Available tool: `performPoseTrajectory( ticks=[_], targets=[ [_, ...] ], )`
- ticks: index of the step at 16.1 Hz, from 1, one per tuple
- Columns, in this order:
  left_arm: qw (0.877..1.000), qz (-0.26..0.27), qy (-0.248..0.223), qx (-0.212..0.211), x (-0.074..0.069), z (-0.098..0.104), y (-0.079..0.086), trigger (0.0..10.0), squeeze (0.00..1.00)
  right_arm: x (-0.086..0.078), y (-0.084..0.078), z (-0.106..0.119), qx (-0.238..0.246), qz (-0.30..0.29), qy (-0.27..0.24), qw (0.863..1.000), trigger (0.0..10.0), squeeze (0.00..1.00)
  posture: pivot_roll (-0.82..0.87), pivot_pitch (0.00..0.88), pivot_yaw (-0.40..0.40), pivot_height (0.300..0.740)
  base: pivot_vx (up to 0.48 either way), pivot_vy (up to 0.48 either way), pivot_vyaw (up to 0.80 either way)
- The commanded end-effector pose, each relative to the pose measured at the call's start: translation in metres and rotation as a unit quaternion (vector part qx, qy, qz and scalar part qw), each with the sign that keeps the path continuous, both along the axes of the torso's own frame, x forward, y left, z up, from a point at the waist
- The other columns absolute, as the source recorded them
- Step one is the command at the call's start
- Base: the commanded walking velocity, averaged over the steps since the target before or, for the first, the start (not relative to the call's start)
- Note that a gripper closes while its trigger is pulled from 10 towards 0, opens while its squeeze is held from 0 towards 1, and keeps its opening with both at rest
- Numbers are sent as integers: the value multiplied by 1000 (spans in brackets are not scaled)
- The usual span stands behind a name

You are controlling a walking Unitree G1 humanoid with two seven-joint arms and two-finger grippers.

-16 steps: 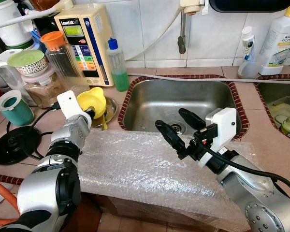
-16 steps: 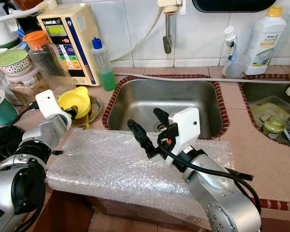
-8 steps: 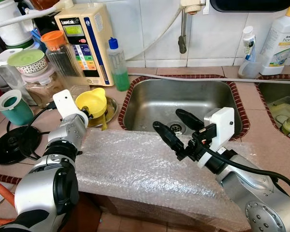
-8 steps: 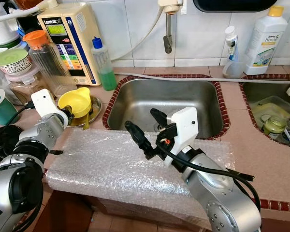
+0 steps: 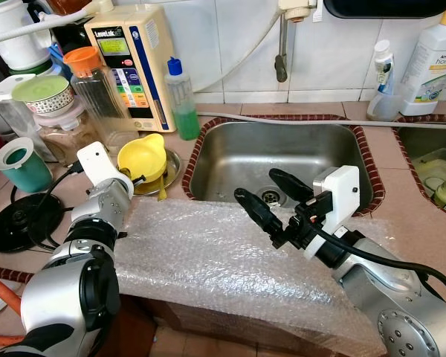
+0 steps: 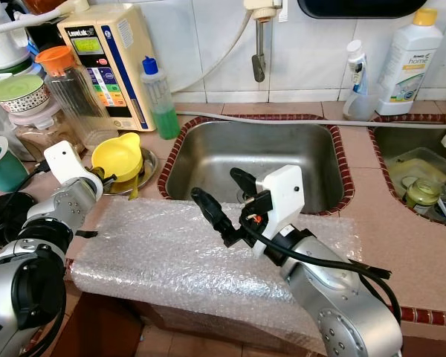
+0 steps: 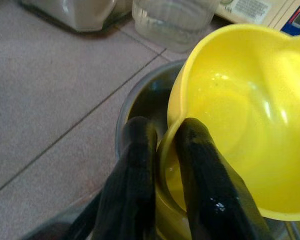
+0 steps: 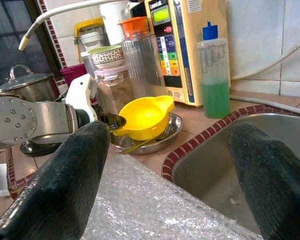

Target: Kitchen organization

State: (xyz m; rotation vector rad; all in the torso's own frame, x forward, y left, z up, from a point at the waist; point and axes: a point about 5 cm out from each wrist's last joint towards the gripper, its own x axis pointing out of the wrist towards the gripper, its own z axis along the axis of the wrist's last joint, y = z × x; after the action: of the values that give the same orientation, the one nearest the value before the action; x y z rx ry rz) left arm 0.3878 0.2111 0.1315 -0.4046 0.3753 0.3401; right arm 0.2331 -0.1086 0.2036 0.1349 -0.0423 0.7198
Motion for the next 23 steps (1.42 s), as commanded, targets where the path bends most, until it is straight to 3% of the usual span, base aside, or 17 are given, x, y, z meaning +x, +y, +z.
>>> performPoseTrajectory(
  ticks=[1, 3, 5, 6, 8, 10, 14, 16, 17, 19, 23],
  targets=[
    [1000, 14, -23, 11, 0, 7, 13, 0, 0, 2, 2, 0, 1, 5, 5, 1000, 10000, 0, -87, 0, 144, 740, 0, 0, 0],
    [999, 23, -36, 14, -2, 6, 16, 0, 0, 3, 2, -2, 12, 1, 12, 1000, 10000, 0, -85, 0, 141, 740, 0, 0, 0],
    [998, 34, -45, 10, -5, 1, 17, 0, 0, 10, -3, 0, 98, -20, 52, 994, 10000, 0, -79, 0, 131, 740, 0, 0, 0],
    [998, 37, -45, 4, -7, -2, 17, 0, 0, 15, -9, 0, 173, -31, 88, 980, 10000, 0, -76, 0, 125, 740, 0, 0, 0],
    [997, 42, -60, 0, -8, -2, 17, 0, 0, 16, -12, -3, 203, -41, 104, 973, 10000, 0, -72, 0, 120, 740, 0, 0, 0],
    [996, 41, -77, 0, -7, 1, 16, 0, 0, 19, -14, -8, 199, -46, 111, 973, 10000, 0, -69, 0, 117, 740, 0, 0, 0],
    [986, 5, -169, 18, -4, 20, 3, 0, 0, 26, -16, -11, 191, -70, 132, 970, 10000, 0, -62, 0, 112, 740, 0, 0, 0],
    [981, -2, -190, 28, -5, 24, -1, 0, 0, 30, -19, -14, 177, -88, 132, 971, 10000, 0, -60, 0, 108, 740, 0, 0, 0],
    [976, -19, -213, 45, -7, 28, -8, 0, 0, 38, -20, -16, 138, -119, 116, 976, 10000, 0, -60, 0, 107, 740, 0, 0, 0],
    [964, -74, -245, 77, -9, 33, -32, 0, 0, 51, -11, -13, 122, -133, 99, 979, 10000, 0, -62, 0, 107, 740, 0, 0, 0],
    [948, -148, -270, 81, -22, 27, -78, 0, 0, 68, 3, -9, 126, -134, 87, 979, 10000, 0, -54, 0, 96, 740, 0, 0, 0]
  ],
)
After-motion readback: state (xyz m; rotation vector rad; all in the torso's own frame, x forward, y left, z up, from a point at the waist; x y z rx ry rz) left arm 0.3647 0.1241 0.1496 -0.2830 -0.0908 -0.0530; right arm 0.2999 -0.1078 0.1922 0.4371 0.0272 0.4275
